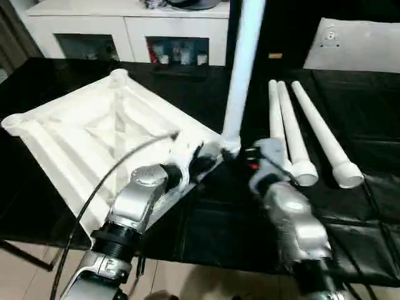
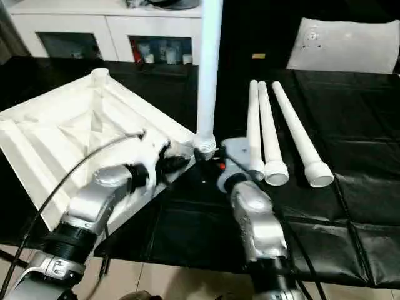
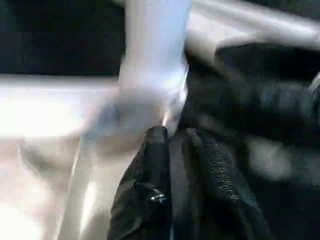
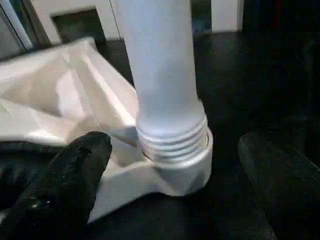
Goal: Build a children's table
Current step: Rotate table base
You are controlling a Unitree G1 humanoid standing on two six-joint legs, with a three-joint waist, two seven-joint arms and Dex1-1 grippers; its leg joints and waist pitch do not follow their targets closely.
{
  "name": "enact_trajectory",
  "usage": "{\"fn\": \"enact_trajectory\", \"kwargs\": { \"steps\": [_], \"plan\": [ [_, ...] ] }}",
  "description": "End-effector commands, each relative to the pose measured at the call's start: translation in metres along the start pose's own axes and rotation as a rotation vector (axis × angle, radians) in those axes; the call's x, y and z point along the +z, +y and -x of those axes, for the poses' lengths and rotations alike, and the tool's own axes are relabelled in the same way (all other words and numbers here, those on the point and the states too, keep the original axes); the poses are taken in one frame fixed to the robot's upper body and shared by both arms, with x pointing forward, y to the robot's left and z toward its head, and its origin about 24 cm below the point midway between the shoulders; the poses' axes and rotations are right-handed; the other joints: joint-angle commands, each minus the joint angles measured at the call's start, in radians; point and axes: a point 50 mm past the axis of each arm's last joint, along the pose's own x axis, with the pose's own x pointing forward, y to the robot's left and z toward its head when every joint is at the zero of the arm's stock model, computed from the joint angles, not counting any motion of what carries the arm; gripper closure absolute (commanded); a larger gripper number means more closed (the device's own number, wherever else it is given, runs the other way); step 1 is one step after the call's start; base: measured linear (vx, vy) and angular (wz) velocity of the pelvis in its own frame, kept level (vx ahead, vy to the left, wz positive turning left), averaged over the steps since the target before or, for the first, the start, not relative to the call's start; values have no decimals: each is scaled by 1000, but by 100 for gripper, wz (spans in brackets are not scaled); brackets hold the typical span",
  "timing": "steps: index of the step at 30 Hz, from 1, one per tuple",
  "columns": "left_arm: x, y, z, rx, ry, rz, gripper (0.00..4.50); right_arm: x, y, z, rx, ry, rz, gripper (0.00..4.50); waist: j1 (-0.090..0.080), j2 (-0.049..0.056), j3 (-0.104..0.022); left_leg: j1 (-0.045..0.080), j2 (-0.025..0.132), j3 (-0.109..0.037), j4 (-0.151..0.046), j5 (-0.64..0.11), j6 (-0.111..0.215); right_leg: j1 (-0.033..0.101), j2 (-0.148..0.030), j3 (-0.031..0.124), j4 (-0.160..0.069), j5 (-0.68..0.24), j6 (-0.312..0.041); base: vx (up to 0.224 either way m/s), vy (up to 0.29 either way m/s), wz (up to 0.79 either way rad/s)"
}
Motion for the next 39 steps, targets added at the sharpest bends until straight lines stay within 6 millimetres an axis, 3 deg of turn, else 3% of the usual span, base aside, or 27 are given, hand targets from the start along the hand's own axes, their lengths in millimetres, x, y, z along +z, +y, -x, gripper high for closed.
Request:
{"fn": "enact_trajectory", "kwargs": {
  "steps": [1,5,8,11,13,15,16,17,18,22,25,29,36,39],
  "plan": [
    [7,4,6,-9,-42,3,360,7,1,4,3,-26,-12,0,0,-6,-64,2,91,-38,-65,-21,123,67,-111,67,-63,2,-229,0,0,0],
    [1,24,27,65,-12,5,360,5,2,7,-12,0,5,0,-2,-5,-63,5,89,-38,-67,-45,96,66,-109,68,-66,-47,-213,0,0,0],
    [-3,57,58,262,41,-13,360,-3,12,11,81,78,33,0,-11,3,-63,7,86,-40,-69,-65,74,68,-103,66,-68,-60,-204,0,0,0],
    [-1,84,95,434,88,-59,360,-11,21,14,165,150,90,0,-17,5,-63,3,86,-43,-70,-60,68,71,-101,65,-63,-30,-200,0,0,0],
    [2,96,120,516,123,-90,360,-18,26,17,207,213,116,0,-17,4,-62,9,90,-42,-71,-60,62,65,-101,66,-62,-23,-216,0,0,0],
    [2,99,129,541,140,-96,387,-20,27,18,218,228,127,0,-13,10,-62,13,92,-42,-71,-62,58,61,-101,67,-60,-21,-222,0,0,0],
    [1,107,154,628,193,-107,395,-27,29,17,233,265,133,0,-10,3,-60,11,92,-42,-73,-64,55,62,-102,67,-58,-23,-224,0,0,0],
    [1,107,154,628,193,-107,395,-27,29,17,233,265,133,0,-10,3,-60,11,92,-42,-73,-64,55,62,-102,67,-58,-23,-224,0,0,0],
    [1,109,162,659,211,-105,395,-28,29,17,236,278,135,0,-9,7,-59,13,91,-41,-74,-80,43,60,-101,68,-59,-38,-223,0,0,0],
    [-13,119,198,819,391,-188,439,-35,30,12,222,331,151,0,-4,4,-55,13,90,-43,-78,-116,26,59,-104,72,-68,-118,-202,0,0,0],
    [-26,121,214,873,525,-239,444,-36,30,6,208,349,159,0,-4,3,-54,15,90,-44,-81,-139,13,54,-102,73,-69,-145,-194,0,0,0],
    [-33,116,216,860,562,-198,444,-37,29,2,202,361,172,0,2,6,-56,21,91,-42,-81,-135,2,50,-103,74,-67,-114,-200,0,0,0],
    [-48,104,209,744,603,-128,444,-38,31,-4,214,361,172,0,2,4,-59,15,89,-43,-79,-119,2,57,-105,74,-61,-57,-215,0,0,0],
    [-60,79,196,508,660,-74,444,-37,34,-14,211,353,175,0,2,10,-57,16,90,-44,-81,-137,-2,55,-108,74,-62,-91,-222,0,0,0]
  ]
}}
